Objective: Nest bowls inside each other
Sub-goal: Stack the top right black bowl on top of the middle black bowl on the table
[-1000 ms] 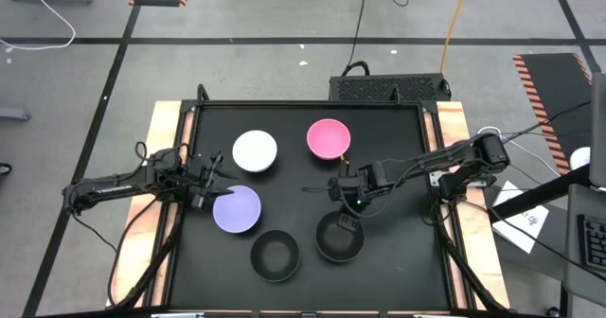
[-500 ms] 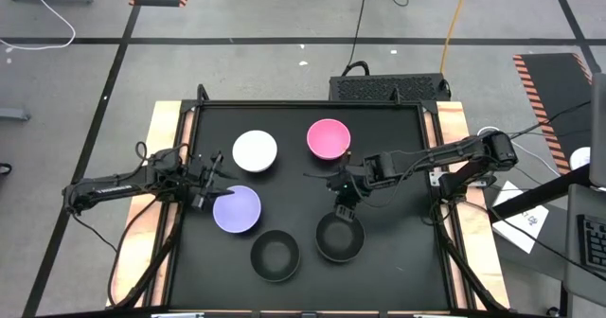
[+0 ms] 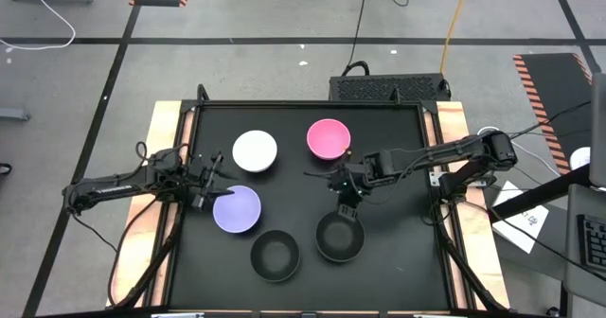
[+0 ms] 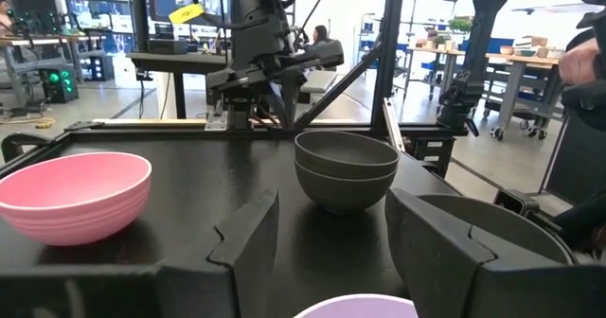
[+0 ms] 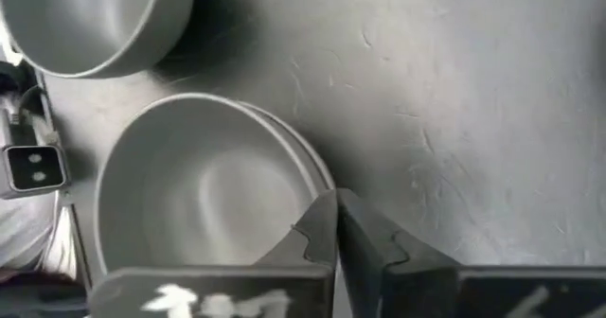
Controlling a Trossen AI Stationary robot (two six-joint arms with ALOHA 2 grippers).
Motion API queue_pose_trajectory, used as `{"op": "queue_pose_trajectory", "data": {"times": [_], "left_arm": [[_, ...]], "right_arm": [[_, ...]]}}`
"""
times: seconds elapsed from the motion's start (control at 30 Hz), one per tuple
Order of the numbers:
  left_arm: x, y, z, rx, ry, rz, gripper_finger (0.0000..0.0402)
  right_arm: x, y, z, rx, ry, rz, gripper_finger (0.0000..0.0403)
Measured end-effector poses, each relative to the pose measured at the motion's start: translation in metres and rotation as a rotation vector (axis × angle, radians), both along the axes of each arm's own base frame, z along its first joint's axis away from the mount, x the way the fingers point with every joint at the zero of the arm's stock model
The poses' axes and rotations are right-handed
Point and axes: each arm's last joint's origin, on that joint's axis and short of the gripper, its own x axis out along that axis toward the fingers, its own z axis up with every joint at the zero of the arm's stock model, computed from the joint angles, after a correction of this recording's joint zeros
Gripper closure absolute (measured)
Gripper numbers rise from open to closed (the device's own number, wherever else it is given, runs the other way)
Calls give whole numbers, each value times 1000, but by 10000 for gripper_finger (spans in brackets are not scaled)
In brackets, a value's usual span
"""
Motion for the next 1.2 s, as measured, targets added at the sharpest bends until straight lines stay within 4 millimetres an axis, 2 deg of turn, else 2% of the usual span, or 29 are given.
{"op": "queue_pose_trajectory", "data": {"times": [0.37,0.77,1.07,1.2], "left_arm": [[0,0,1,-8,-8,1,201],[0,0,4,-23,-37,0,201],[0,0,4,-69,-24,-2,201],[0,0,5,-101,-21,-4,201]], "right_arm": [[14,1,9,-22,-181,-1,402],[13,1,7,-20,-157,-3,403],[23,-12,14,-21,-268,-72,403],[22,-11,13,-20,-260,-67,403]]}}
